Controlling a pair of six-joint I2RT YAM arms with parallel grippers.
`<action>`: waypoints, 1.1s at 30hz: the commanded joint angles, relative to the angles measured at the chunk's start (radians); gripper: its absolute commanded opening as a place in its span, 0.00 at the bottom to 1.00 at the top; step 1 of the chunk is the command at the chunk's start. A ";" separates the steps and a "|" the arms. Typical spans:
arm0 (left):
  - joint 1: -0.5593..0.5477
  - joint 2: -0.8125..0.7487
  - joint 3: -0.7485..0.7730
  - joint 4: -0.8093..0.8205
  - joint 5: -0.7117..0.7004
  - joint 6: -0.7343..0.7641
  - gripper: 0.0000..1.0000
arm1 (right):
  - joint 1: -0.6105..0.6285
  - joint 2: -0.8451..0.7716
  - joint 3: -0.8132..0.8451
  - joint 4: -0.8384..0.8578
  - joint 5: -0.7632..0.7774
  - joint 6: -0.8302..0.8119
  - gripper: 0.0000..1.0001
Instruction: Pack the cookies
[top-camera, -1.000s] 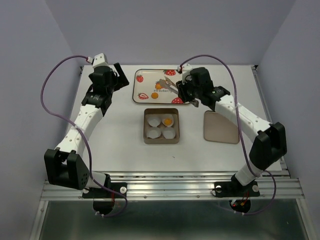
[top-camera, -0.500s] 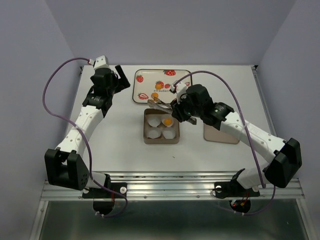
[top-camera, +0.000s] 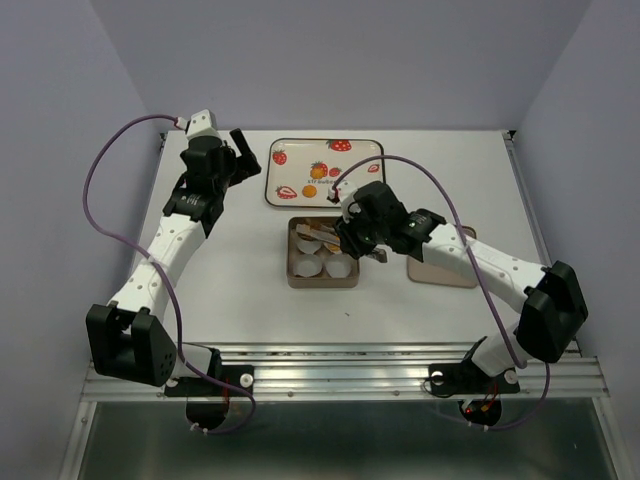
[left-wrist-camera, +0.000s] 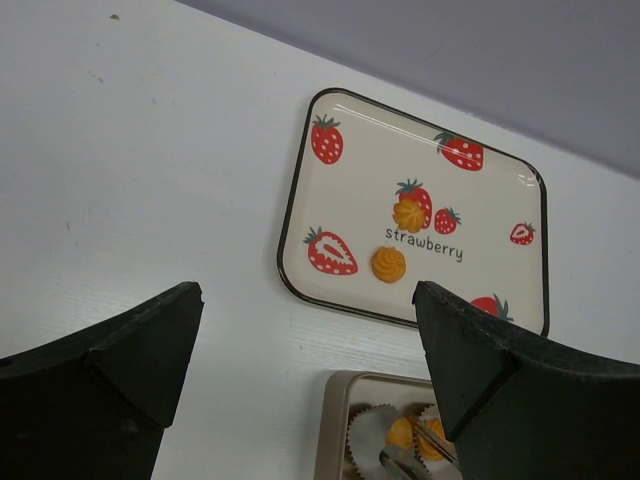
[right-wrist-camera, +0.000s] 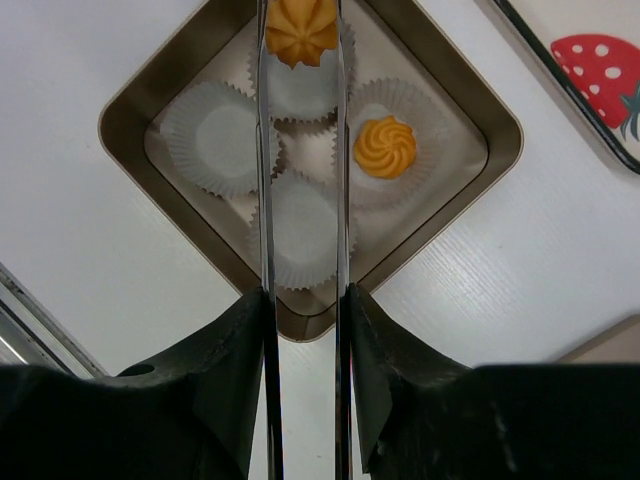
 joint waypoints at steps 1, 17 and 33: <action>-0.005 -0.028 -0.009 0.042 -0.004 0.004 0.99 | 0.009 0.026 0.033 -0.004 0.028 0.009 0.36; -0.005 -0.022 -0.018 0.045 -0.001 0.012 0.99 | 0.018 0.110 0.068 -0.021 0.028 0.003 0.36; -0.005 -0.019 -0.015 0.049 0.001 0.014 0.99 | 0.027 0.130 0.094 -0.034 0.054 -0.004 0.53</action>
